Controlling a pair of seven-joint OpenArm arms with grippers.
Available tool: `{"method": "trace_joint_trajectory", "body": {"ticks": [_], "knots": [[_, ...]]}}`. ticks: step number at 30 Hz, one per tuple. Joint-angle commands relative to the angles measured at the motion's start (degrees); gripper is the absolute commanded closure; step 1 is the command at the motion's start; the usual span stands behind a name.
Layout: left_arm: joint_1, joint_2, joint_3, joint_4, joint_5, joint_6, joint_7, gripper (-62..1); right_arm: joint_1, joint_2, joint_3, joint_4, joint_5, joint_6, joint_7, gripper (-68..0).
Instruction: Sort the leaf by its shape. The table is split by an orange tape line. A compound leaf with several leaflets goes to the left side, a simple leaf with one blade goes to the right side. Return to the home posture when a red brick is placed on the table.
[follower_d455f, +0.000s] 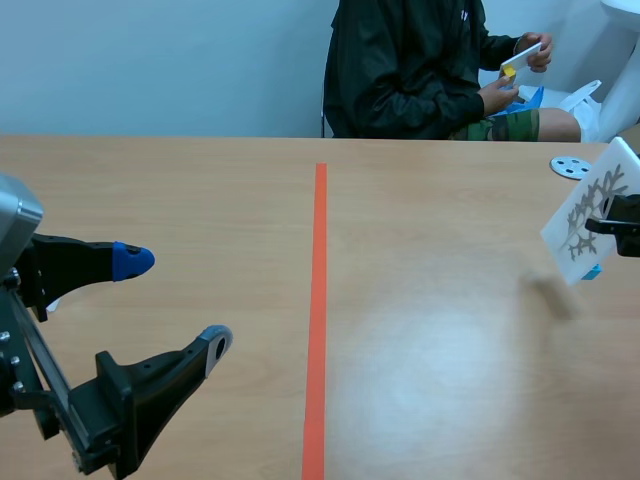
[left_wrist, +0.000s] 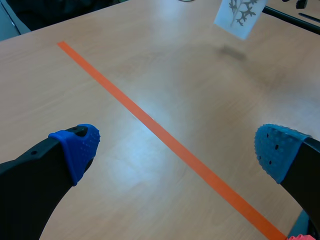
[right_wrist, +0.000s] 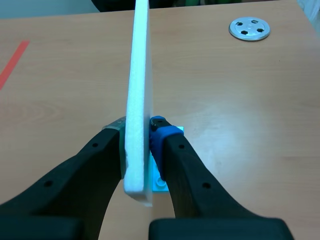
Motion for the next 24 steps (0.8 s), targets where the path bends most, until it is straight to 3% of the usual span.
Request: {"method": "trace_joint_trajectory", "body": {"ticks": [1,6,12,18,24], "knots": [[-0.2,-0.2,0.1,0.2,-0.6,0.0,-0.8,-62.3,2.9,1.6,0.1,-0.2,0.6,0.0,1.1,-1.3],[-0.2,-0.2,0.1,0.2,-0.6,0.0,-0.8,-62.3,6.8,1.6,-0.3,-5.2,-0.5,-2.9,2.6,-1.3],[-0.2,-0.2,0.0,0.2,-0.5,0.0,-0.8,-62.3,10.2,1.6,-3.3,-10.5,-5.7,-4.4,6.4,-1.3],[-0.4,-0.2,0.0,0.2,-0.5,0.0,-0.8,-62.3,10.6,1.5,-7.1,-14.4,-10.8,-8.7,11.6,-1.3],[-0.5,-0.2,0.0,0.2,-0.5,0.0,-1.4,-62.3,10.4,1.5,-7.5,-15.0,-11.7,-8.8,11.6,-1.3]]}}
